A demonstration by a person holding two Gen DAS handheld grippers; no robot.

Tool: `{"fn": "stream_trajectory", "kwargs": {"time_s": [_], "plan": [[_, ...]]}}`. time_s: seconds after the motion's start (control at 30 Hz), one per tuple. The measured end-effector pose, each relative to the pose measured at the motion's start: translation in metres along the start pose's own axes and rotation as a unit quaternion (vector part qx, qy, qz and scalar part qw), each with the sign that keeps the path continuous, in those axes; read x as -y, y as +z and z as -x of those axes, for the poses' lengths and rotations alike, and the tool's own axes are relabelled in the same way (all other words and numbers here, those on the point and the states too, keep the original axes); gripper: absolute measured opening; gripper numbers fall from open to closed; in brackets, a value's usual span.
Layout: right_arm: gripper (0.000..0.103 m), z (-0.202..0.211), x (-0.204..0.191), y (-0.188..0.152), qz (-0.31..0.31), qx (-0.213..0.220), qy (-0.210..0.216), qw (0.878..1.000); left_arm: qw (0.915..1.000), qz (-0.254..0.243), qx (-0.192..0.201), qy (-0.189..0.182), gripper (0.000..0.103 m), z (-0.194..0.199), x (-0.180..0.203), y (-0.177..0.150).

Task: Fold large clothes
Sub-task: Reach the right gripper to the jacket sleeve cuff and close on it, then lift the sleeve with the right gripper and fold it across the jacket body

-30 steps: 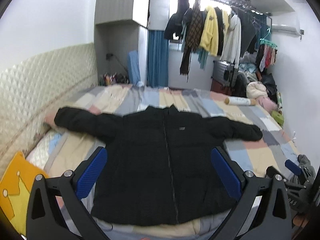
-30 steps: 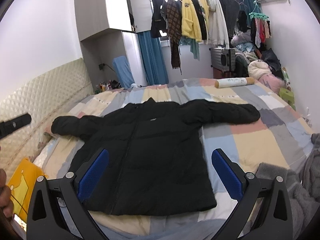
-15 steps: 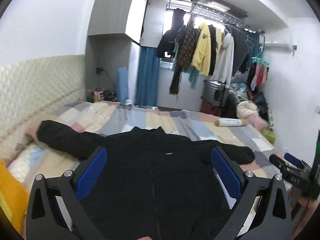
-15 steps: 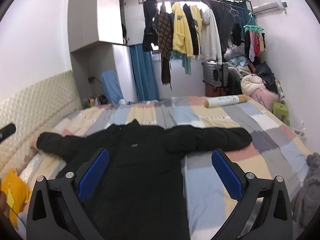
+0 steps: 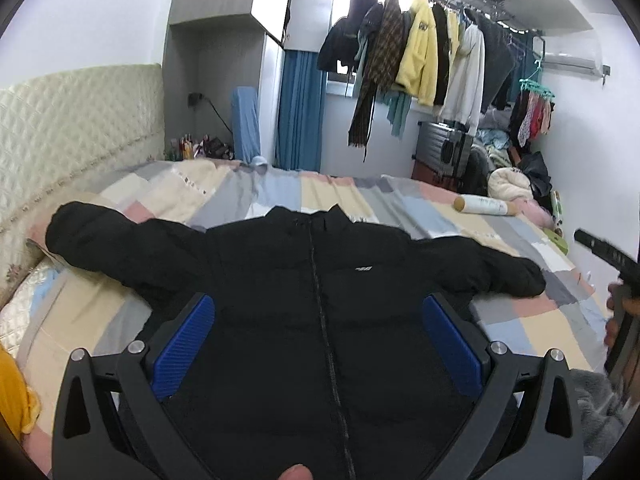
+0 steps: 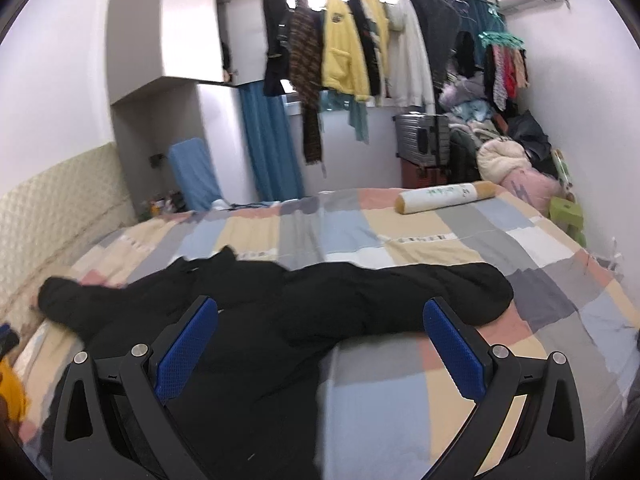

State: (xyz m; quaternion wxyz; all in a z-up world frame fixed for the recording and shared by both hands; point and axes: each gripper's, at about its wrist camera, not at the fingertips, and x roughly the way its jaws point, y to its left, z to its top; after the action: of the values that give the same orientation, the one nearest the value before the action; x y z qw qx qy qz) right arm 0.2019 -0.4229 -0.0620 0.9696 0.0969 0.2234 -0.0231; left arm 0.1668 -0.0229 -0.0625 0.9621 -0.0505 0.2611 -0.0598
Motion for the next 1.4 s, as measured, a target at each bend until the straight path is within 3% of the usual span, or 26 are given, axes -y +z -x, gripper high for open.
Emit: {"fn": "stream_trajectory", "kwargs": {"time_s": [0.27, 0.4, 0.6, 0.77, 0.87, 1.13, 1.2, 1.23, 1.27, 1.3, 1.37, 1.4], "plan": [[0.103, -0.092, 0.146, -0.014, -0.122, -0.046, -0.065, 0.989, 0.9994, 0.011, -0.031, -0.006, 0.103, -0.048, -0.012, -0.021], [0.103, -0.132, 0.222, -0.043, -0.217, -0.066, -0.069, 0.971, 0.9987, 0.02, -0.045, -0.007, 0.103, -0.068, -0.013, -0.027], [0.102, -0.184, 0.293, -0.083, -0.328, -0.074, -0.064, 0.939, 0.9986, 0.023, -0.046, 0.011, 0.103, -0.09, -0.011, -0.033], [0.098, -0.218, 0.322, -0.084, -0.361, -0.045, -0.059, 0.93, 0.9986, 0.022, -0.041, 0.024, 0.103, -0.105, -0.01, -0.039], [0.089, -0.236, 0.329, -0.08, -0.362, -0.036, -0.053, 0.93, 0.998, 0.024, -0.049, 0.032, 0.103, -0.116, -0.01, -0.043], [0.085, -0.26, 0.328, -0.067, -0.35, -0.009, -0.047, 0.936, 0.996, 0.025, -0.07, 0.049, 0.103, -0.139, -0.01, -0.049], [0.079, -0.259, 0.329, -0.065, -0.355, -0.005, -0.051, 0.933, 0.9961, 0.022, -0.065, 0.056, 0.103, -0.136, -0.011, -0.047], [0.067, -0.259, 0.329, -0.062, -0.353, -0.005, -0.046, 0.934, 0.996, 0.02, -0.061, 0.061, 0.103, -0.134, -0.012, -0.046], [0.044, -0.257, 0.329, -0.058, -0.349, -0.005, -0.04, 0.936, 0.9961, 0.019, -0.055, 0.066, 0.103, -0.13, -0.013, -0.045], [0.033, -0.253, 0.328, -0.053, -0.344, -0.005, -0.045, 0.938, 0.996, 0.018, -0.052, 0.07, 0.103, -0.129, -0.014, -0.044], [0.018, -0.242, 0.327, -0.04, -0.34, 0.002, -0.05, 0.939, 0.9955, 0.02, -0.048, 0.08, 0.103, -0.126, -0.017, -0.042], [0.016, -0.235, 0.324, -0.033, -0.332, 0.011, -0.051, 0.942, 0.9954, 0.026, -0.052, 0.076, 0.103, -0.125, -0.02, -0.041]]}}
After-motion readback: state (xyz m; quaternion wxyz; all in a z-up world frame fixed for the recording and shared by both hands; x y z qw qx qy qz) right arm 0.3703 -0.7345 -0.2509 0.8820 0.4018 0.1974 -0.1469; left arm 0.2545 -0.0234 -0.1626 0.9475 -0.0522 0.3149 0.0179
